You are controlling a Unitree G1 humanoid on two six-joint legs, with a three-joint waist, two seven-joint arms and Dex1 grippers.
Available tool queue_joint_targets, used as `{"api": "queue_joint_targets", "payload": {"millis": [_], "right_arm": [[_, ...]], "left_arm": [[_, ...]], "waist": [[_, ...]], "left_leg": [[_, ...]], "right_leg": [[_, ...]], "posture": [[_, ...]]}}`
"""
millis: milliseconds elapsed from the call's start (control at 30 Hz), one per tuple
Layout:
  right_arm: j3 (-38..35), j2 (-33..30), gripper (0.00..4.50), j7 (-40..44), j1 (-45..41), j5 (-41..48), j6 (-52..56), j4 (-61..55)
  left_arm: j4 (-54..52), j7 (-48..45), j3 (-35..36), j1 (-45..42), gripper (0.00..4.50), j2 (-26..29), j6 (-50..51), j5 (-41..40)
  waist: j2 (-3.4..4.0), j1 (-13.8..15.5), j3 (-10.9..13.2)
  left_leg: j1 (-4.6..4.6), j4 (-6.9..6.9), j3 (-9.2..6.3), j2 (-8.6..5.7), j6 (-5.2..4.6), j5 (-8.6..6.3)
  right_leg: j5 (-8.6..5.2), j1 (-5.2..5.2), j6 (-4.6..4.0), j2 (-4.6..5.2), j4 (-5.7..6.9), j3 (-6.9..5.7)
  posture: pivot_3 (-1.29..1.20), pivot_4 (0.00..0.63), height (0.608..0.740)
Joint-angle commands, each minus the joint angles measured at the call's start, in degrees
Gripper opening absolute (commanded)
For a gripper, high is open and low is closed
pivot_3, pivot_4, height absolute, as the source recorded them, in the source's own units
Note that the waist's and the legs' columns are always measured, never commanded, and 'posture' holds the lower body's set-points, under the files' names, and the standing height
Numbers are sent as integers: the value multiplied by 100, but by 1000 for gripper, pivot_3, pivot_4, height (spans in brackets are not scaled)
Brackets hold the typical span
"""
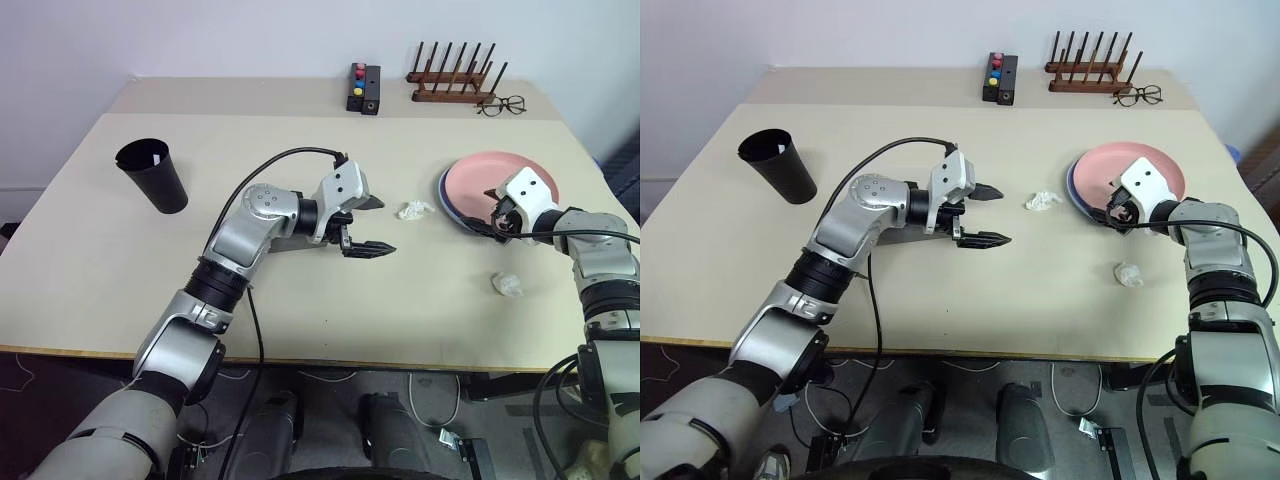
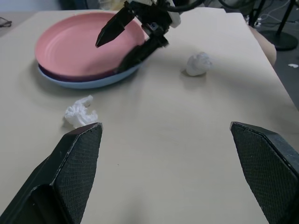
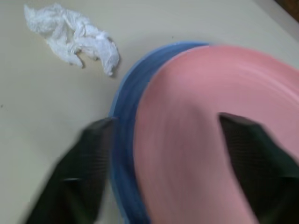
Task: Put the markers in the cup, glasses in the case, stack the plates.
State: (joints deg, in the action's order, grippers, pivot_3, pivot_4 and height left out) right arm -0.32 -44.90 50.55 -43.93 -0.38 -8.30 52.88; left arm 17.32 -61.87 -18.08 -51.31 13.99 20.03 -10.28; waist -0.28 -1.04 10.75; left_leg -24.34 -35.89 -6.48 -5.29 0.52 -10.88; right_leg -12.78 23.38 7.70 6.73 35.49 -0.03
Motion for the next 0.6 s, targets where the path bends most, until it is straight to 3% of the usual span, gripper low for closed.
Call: {"api": "queue_joint_targets", "payload": {"millis": [33, 267, 467, 600], "right_arm": [[-255, -64, 4484, -43, 149, 216, 70, -546], [-1184, -425, 4484, 171, 1468, 1268, 1645, -3048], [-2425, -955, 4484, 227, 3445, 1866, 2955, -4911], [-3177, -876, 4484, 318, 4861, 2117, 3621, -5736]], "left_arm": [[-173, 31, 115, 0, 4500, -19, 3, -56], [-59, 53, 75, -29, 4500, -172, -50, -45], [40, 68, 48, -21, 4500, -325, -138, -40], [191, 39, 19, -35, 4500, -449, -283, -21]], "waist": [[0, 5, 0], [0, 63, 0], [1, 171, -1], [7, 180, -4]], "left_leg": [[0, 0, 0, 0, 0, 0], [-3, -2, -6, -1, 0, 0], [-5, -5, -4, -1, -3, -2], [-5, -12, 2, 1, -2, -3]], "right_leg": [[0, 0, 0, 0, 1, 0], [0, 0, 1, 1, 0, 1], [-2, -2, 1, 3, -2, 1], [-8, -4, -9, 5, -4, 1]], "posture": [[0, 150, 740], [0, 150, 740], [0, 150, 740], [0, 150, 740]]}}
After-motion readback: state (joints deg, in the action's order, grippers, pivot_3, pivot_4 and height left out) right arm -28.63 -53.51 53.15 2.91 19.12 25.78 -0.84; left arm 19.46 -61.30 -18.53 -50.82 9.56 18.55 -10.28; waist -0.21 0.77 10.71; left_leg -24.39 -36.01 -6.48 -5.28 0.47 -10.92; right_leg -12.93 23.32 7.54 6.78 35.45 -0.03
